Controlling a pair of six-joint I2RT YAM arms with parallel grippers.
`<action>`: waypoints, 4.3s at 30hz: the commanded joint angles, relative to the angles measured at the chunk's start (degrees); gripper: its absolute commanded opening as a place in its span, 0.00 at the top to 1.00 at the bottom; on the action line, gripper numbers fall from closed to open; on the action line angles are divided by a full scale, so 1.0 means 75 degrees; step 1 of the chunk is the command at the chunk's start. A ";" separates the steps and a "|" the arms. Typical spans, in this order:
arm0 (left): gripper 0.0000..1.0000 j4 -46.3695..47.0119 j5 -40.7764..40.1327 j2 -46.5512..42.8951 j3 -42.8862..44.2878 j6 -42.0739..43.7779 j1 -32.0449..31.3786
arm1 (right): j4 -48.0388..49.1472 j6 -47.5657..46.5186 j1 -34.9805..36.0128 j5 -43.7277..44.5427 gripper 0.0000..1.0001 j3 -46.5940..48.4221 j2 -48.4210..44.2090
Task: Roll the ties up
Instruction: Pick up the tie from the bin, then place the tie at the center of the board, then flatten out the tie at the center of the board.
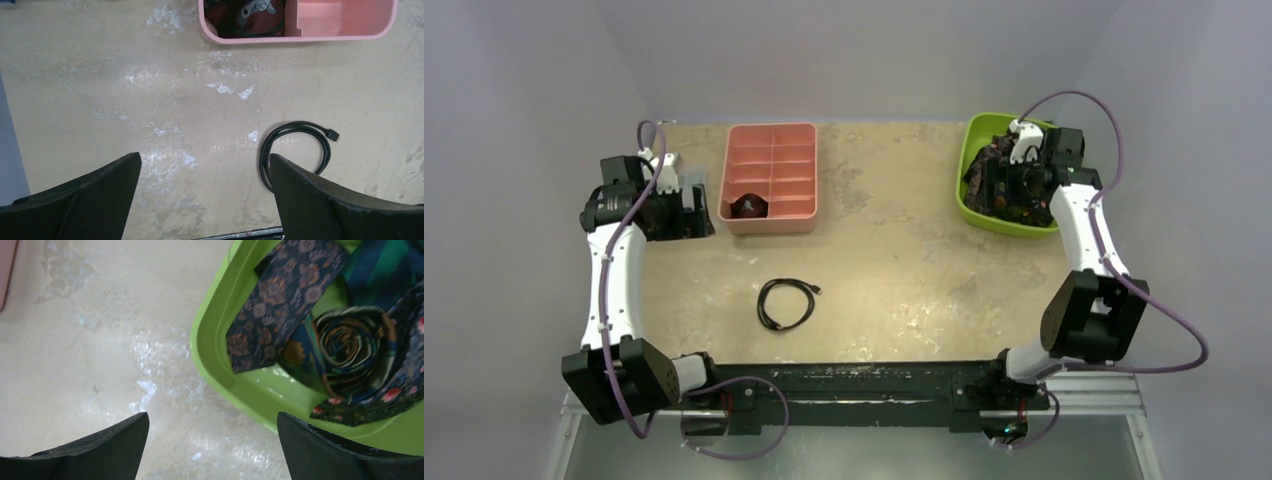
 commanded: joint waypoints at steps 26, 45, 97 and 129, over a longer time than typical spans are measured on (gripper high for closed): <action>0.00 -0.1249 -0.0626 0.0527 0.2376 0.0385 -0.0046 | 0.1182 0.2404 0.0382 0.1612 0.24 0.6197 0.6684; 0.00 -0.0426 0.1700 0.0777 0.2799 0.0969 -0.0087 | -0.0082 -0.0430 0.0415 -0.2288 1.00 0.4998 0.1889; 0.00 0.2116 0.1895 -0.0807 -0.0007 0.1263 -0.1834 | -0.1319 -0.3866 0.4531 -0.0287 1.00 -0.1447 0.0283; 0.12 0.2909 0.1813 -0.0608 -0.2439 0.4880 -0.4404 | -0.3910 -0.8579 0.0203 0.2133 1.00 -0.3363 -0.2208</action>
